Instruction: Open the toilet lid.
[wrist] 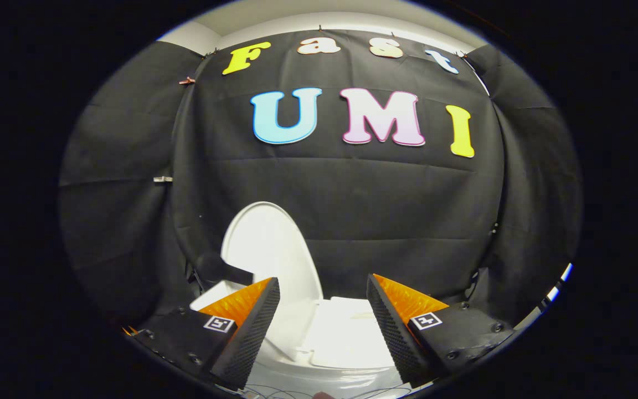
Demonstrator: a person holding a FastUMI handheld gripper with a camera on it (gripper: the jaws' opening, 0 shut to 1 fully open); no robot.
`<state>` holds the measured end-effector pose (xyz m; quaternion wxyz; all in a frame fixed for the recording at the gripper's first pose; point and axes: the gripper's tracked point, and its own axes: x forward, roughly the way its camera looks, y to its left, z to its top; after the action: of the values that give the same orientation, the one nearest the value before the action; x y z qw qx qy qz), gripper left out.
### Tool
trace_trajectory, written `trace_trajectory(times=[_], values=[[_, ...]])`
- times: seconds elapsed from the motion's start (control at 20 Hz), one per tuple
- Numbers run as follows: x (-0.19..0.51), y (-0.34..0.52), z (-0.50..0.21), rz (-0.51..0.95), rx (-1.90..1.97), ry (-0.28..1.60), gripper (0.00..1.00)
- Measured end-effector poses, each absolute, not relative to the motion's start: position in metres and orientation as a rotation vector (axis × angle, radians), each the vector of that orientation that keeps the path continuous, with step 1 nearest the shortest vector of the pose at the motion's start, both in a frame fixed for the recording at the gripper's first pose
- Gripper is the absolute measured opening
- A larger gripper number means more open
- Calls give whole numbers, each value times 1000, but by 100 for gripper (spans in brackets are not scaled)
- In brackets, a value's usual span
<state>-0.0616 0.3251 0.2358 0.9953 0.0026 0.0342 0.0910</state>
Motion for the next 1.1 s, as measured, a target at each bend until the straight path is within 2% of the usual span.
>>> trace_trajectory(times=[0.25, 0.55, 1.1], values=[[-53, 243, 211, 139, 27, 45, 99], [-47, 183, 177, 107, 50, 19, 99], [-44, 166, 168, 90, 82, 25, 99]])
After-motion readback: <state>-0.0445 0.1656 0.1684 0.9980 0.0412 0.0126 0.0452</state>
